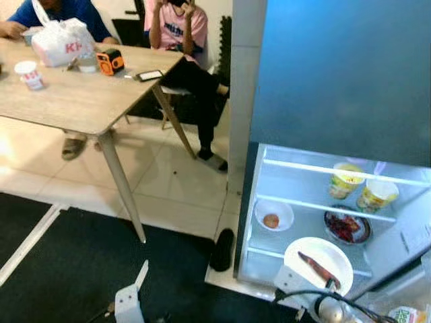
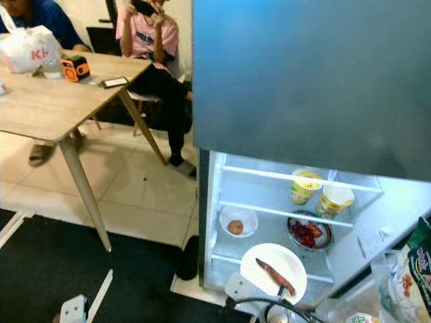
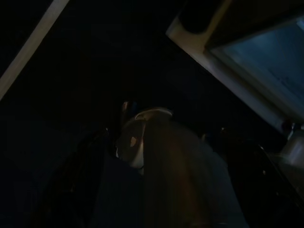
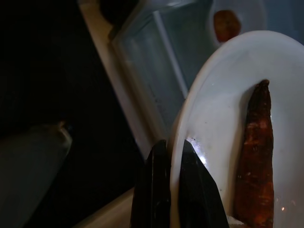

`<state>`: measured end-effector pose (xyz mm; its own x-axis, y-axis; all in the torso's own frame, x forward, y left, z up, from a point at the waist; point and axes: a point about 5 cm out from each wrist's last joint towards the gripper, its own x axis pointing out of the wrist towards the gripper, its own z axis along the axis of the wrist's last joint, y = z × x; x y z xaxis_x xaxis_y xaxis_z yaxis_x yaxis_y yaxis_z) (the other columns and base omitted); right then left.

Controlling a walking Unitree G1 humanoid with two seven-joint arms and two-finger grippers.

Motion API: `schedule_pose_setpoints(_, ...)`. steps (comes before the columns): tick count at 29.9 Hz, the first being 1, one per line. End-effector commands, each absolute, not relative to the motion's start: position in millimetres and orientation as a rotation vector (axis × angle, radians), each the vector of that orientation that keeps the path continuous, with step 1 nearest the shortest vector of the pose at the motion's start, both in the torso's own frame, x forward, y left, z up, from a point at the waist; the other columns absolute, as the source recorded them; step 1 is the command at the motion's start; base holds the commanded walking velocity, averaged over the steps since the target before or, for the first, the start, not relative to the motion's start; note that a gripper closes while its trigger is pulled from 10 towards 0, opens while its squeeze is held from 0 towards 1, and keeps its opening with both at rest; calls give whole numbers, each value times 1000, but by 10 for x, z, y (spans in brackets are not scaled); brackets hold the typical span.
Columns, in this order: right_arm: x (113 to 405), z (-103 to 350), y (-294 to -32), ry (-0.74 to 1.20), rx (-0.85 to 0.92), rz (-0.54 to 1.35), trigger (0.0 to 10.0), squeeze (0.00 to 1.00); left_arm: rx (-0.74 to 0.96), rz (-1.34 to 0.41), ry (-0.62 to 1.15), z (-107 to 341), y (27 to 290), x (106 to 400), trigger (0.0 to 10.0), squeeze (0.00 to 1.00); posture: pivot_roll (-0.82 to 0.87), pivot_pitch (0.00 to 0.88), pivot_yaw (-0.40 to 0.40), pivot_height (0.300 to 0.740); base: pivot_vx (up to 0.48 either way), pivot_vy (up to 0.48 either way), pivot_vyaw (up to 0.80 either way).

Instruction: Restocking fridge

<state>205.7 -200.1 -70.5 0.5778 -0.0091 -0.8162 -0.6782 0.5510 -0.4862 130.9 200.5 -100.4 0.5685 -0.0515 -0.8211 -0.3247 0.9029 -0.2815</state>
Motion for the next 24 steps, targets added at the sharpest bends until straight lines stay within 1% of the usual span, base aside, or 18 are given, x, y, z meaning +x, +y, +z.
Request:
schedule_pose_setpoints(1,2071,-700,-1958,855,-909,473,10000,0,-426,173,969,-1010,2005,1297,10000,0,-19,0,12,740,0,0,0)
schedule_pose_setpoints(6,2075,-700,-1939,851,-911,482,10000,0,-421,151,962,-1006,1995,1300,10000,0,-19,0,12,740,0,0,0)
schedule_pose_setpoints(14,2027,-724,-1962,869,-914,481,10000,0,-426,142,948,-993,1999,1329,10000,0,-18,0,11,740,323,0,0)
schedule_pose_setpoints(24,1926,-770,-2014,909,-877,453,10000,0,-428,130,953,-1000,1986,1310,10000,0,-19,0,14,740,363,0,0)
